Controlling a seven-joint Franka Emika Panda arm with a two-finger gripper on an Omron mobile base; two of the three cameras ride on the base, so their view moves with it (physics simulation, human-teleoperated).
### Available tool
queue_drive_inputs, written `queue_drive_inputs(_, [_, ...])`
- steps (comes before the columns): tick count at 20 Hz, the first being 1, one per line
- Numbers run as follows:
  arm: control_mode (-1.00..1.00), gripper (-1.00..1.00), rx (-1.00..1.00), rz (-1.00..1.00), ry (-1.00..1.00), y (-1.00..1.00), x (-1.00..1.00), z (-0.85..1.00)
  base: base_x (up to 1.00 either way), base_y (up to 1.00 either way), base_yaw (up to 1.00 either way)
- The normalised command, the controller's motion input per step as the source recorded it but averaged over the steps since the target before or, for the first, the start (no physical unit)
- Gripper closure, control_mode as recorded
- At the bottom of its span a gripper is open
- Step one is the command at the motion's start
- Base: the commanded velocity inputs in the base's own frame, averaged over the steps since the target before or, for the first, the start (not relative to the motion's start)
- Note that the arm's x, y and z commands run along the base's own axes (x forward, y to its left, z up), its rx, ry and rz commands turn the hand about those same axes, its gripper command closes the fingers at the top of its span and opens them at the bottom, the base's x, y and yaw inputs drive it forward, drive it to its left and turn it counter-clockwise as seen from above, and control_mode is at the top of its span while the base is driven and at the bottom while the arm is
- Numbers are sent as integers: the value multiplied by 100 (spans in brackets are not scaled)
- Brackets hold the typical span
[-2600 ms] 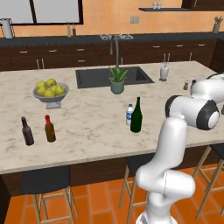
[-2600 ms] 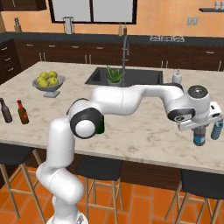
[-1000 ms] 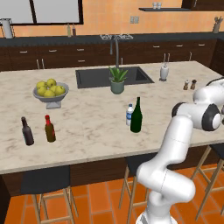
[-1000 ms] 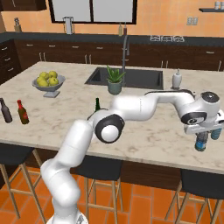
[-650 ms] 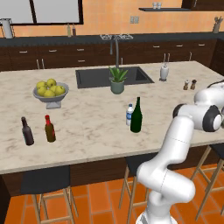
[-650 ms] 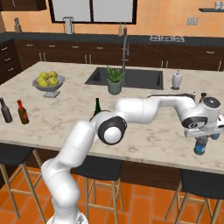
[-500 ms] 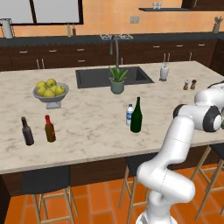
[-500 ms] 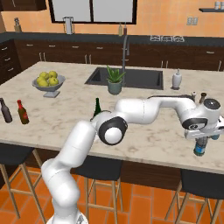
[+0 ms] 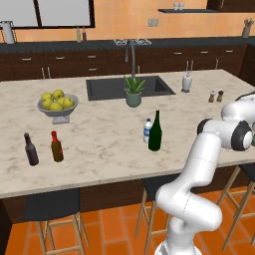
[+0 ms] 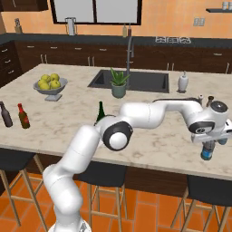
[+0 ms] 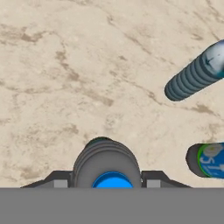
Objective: Move the plastic bottles in the middle to the plastics group, and the glass bottles in the middle to the glass group.
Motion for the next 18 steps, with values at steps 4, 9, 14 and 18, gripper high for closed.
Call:
queue_drive_inputs(4, [-100, 100, 0, 0, 0, -1, 35, 0, 0, 0, 0])
queue_drive_inputs(9, [-100, 100, 0, 0, 1, -15, 7, 0, 0, 0, 0])
queue_drive_inputs(14, [-100, -100, 0, 0, 0, 0, 0, 0, 0, 0, 0])
queue_drive_inputs(18, [-100, -100, 0, 0, 0, 0, 0, 3, 0, 0, 0])
